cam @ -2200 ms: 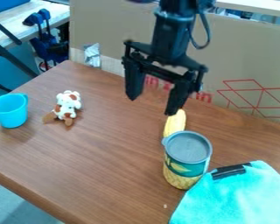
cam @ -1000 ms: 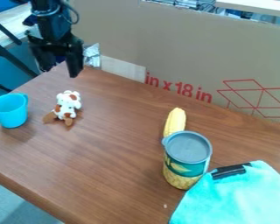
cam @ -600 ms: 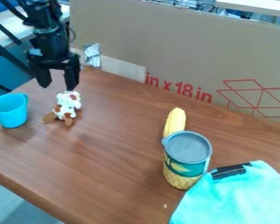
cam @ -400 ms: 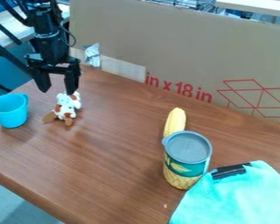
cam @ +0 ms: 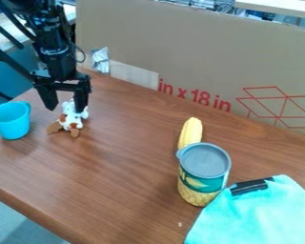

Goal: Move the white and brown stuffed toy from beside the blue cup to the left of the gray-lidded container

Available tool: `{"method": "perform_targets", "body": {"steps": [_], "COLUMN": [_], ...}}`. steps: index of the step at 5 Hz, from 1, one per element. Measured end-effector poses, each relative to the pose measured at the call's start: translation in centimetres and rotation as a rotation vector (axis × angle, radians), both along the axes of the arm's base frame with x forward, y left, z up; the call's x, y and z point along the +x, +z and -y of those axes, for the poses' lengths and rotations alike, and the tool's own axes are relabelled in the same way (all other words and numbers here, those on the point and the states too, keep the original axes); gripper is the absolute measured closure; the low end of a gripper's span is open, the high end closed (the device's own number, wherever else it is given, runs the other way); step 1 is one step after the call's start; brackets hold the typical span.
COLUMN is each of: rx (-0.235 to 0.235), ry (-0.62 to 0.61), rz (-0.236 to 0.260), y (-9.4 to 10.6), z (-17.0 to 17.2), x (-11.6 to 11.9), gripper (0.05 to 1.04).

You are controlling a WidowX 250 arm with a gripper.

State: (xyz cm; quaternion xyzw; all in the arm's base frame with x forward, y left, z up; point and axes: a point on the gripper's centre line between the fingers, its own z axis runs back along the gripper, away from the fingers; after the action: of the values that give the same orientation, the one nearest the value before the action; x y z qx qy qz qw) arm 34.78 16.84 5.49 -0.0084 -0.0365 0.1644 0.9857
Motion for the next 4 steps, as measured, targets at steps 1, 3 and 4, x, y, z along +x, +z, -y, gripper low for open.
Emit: {"method": "perform_targets", "body": {"steps": [1,3,4], "rx": [-0.011,-0.06,-0.071], "ry": [0.043,0.118,0.103], "rz": [-0.011,0.019,0.059], "y": [-1.6,-2.4,-0.6], "z": [-0.5,-0.4,1.0], "x": [-0.6,-1.4,-2.1], "gripper": [0.082,0.376,0.477]}}
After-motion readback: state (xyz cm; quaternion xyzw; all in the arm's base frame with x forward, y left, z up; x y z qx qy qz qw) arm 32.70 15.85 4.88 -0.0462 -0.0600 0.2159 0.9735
